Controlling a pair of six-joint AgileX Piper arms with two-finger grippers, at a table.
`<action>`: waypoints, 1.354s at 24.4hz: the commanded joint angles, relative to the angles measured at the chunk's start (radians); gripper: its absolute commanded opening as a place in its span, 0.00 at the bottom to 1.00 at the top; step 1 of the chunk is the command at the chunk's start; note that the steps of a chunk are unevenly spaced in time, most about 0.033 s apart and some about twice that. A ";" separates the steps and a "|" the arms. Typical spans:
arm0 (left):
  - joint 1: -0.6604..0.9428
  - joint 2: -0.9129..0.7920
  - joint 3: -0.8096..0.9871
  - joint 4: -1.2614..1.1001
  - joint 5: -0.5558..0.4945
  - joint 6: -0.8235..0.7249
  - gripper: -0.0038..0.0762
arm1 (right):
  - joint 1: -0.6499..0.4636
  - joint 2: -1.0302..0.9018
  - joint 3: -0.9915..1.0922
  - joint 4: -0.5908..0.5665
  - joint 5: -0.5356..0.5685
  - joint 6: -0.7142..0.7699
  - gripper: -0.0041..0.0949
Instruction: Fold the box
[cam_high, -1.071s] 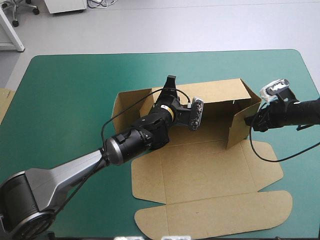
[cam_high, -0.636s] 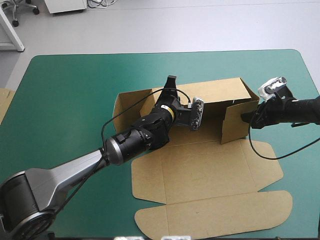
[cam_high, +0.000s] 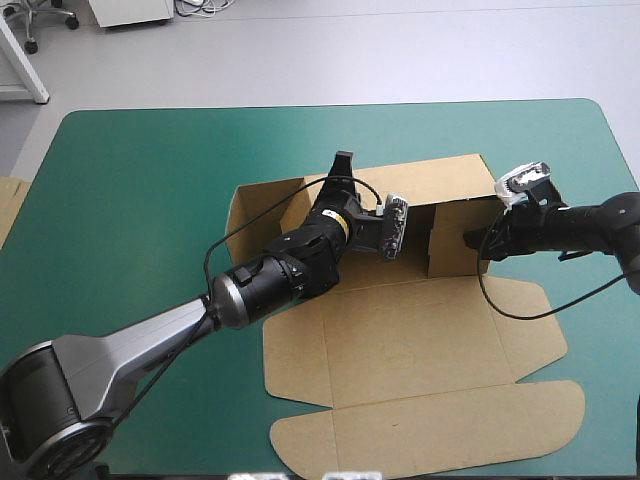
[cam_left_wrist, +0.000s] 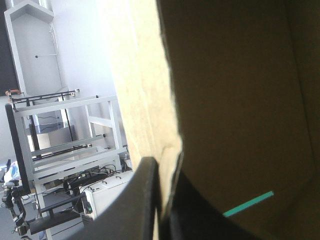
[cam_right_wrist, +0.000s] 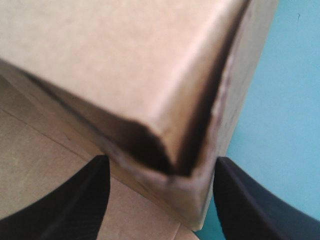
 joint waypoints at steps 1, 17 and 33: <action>-0.008 -0.024 -0.018 -0.050 -0.065 -0.007 0.04 | 0.003 -0.030 -0.017 0.037 -0.080 -0.005 0.58; -0.008 -0.024 -0.018 -0.050 -0.071 -0.007 0.04 | 0.003 -0.030 -0.017 0.115 -0.074 -0.101 0.02; -0.049 -0.117 -0.018 -0.103 -0.116 -0.007 0.61 | 0.003 -0.030 -0.017 0.146 -0.063 -0.088 0.02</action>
